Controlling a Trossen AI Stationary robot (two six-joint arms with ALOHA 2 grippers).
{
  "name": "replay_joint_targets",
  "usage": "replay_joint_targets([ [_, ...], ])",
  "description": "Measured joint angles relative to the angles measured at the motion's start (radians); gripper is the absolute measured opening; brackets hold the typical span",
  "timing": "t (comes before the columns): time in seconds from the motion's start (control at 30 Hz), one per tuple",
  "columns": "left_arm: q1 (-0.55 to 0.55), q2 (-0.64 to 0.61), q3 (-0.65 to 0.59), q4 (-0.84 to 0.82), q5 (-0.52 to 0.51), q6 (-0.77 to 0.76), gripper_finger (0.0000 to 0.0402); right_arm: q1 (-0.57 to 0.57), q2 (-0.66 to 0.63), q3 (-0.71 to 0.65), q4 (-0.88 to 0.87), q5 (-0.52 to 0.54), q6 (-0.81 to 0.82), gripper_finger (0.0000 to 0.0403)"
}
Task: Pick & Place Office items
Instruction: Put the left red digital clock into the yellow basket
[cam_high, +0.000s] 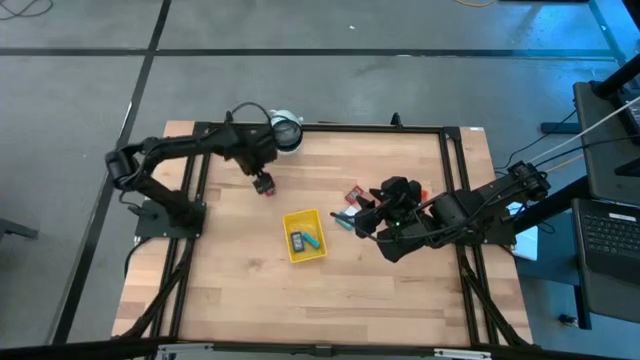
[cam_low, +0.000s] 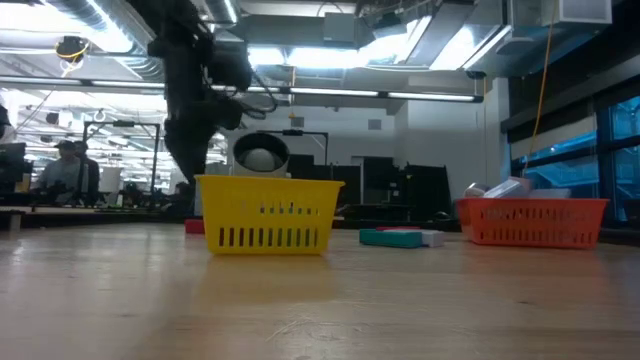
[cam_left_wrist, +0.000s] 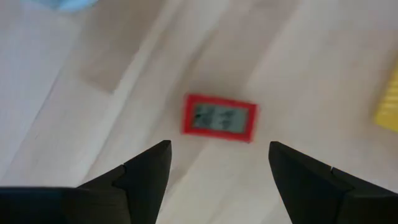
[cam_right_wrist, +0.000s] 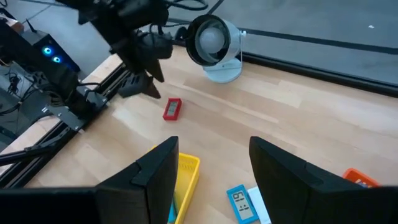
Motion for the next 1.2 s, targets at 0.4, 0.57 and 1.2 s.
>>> replay_joint_targets([
  [0.4, 0.067, -0.031, -0.021, -0.088, 0.159, 0.156, 0.0267, 0.0, 0.0, 0.0, -0.001, 0.037, 0.005, 0.0201],
  [0.57, -0.094, -0.063, -0.02, -0.017, 0.077, 0.266, 0.0268, 0.0, 0.0, 0.0, -0.001, 0.044, 0.003, 0.0201],
  [1.2, -0.296, -0.012, -0.16, 0.082, -0.524, 1.321, 0.0265, 0.018, 0.0, 0.0, -0.01, 0.048, 0.0, 0.0201],
])
